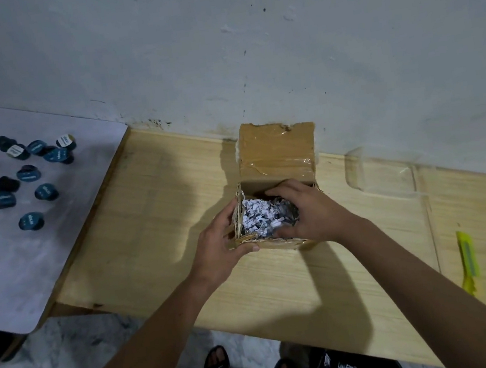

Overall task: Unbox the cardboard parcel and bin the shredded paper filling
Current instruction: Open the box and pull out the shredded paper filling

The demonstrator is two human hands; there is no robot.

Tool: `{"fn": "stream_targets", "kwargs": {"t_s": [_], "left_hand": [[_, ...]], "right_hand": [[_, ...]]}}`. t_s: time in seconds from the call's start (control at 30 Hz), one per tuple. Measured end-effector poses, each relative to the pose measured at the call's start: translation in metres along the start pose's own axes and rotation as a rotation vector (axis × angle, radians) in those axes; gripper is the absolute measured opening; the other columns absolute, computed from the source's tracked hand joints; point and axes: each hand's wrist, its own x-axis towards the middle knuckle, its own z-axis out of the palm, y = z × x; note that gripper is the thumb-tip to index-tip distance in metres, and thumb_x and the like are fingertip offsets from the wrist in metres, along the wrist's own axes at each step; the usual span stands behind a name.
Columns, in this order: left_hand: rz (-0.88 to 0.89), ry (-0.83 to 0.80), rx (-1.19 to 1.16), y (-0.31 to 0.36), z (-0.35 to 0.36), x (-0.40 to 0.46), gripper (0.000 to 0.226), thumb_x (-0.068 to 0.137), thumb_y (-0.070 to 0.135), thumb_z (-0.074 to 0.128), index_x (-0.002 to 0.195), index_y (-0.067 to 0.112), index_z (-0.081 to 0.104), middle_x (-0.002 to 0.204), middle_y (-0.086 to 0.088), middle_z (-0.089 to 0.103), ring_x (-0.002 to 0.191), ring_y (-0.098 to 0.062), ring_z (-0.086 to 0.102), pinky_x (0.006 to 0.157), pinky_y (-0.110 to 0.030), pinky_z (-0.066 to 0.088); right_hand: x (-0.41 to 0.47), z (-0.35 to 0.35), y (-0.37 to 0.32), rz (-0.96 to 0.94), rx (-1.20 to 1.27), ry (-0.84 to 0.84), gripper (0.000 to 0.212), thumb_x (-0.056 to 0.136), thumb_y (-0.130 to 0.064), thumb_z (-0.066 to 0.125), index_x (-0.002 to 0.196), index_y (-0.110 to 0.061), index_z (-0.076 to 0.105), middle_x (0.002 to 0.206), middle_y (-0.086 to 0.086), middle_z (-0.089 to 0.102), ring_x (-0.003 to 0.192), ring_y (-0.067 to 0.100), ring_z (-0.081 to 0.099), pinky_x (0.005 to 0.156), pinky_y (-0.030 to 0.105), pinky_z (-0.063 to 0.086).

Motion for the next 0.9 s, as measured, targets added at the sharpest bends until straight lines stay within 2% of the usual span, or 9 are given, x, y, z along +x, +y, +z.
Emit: {"fn": "stream_targets", "kwargs": {"t_s": [0.1, 0.2, 0.27, 0.47, 0.7, 0.9], "left_hand": [[-0.005, -0.008, -0.008, -0.002, -0.001, 0.001, 0.104, 0.066, 0.002, 0.093, 0.155, 0.021, 0.043, 0.134, 0.027, 0.062, 0.124, 0.01, 0.058, 0.097, -0.022, 0.055], [-0.011, -0.034, -0.018, -0.003, -0.002, 0.001, 0.102, 0.069, -0.001, 0.09, 0.155, 0.021, 0.04, 0.128, 0.041, 0.06, 0.123, 0.013, 0.057, 0.095, -0.018, 0.054], [-0.016, -0.044, -0.03, -0.003, -0.002, 0.001, 0.1, 0.072, -0.002, 0.088, 0.156, 0.021, 0.039, 0.126, 0.043, 0.059, 0.123, 0.015, 0.056, 0.094, -0.014, 0.053], [-0.023, -0.038, -0.061, -0.001, -0.003, -0.002, 0.091, 0.079, 0.004, 0.086, 0.154, 0.028, 0.039, 0.134, 0.033, 0.054, 0.123, 0.018, 0.053, 0.093, -0.009, 0.05], [-0.031, -0.027, -0.06, -0.002, -0.003, -0.003, 0.088, 0.08, 0.014, 0.087, 0.146, 0.048, 0.04, 0.141, 0.027, 0.055, 0.13, 0.015, 0.049, 0.09, -0.006, 0.047], [-0.036, -0.044, -0.071, -0.002, -0.004, -0.003, 0.092, 0.08, 0.015, 0.088, 0.153, 0.04, 0.038, 0.142, 0.029, 0.054, 0.131, 0.013, 0.049, 0.092, -0.007, 0.048]], "right_hand": [[0.008, 0.006, -0.004, 0.001, -0.141, -0.043, 0.091, 0.075, -0.056, 0.079, 0.153, -0.027, 0.041, 0.142, -0.002, 0.05, 0.126, 0.023, 0.057, 0.101, 0.039, 0.051], [0.012, 0.01, -0.006, 0.026, -0.269, -0.056, 0.088, 0.077, -0.062, 0.076, 0.151, -0.026, 0.045, 0.141, 0.0, 0.055, 0.125, 0.024, 0.059, 0.1, 0.039, 0.052], [0.013, 0.011, -0.009, 0.039, -0.307, -0.054, 0.083, 0.077, -0.062, 0.076, 0.147, -0.027, 0.049, 0.137, 0.0, 0.057, 0.124, 0.024, 0.059, 0.099, 0.039, 0.052], [0.018, 0.016, -0.02, 0.116, -0.374, -0.06, 0.074, 0.078, -0.056, 0.078, 0.139, -0.022, 0.056, 0.133, 0.002, 0.062, 0.117, 0.027, 0.063, 0.092, 0.039, 0.053], [0.022, 0.014, -0.03, 0.148, -0.414, -0.092, 0.07, 0.079, -0.054, 0.076, 0.137, -0.019, 0.056, 0.13, 0.005, 0.062, 0.114, 0.032, 0.065, 0.09, 0.041, 0.054], [0.022, 0.016, -0.035, 0.163, -0.475, -0.134, 0.057, 0.084, -0.039, 0.075, 0.131, -0.014, 0.055, 0.128, 0.007, 0.06, 0.113, 0.032, 0.065, 0.087, 0.041, 0.053]]}}
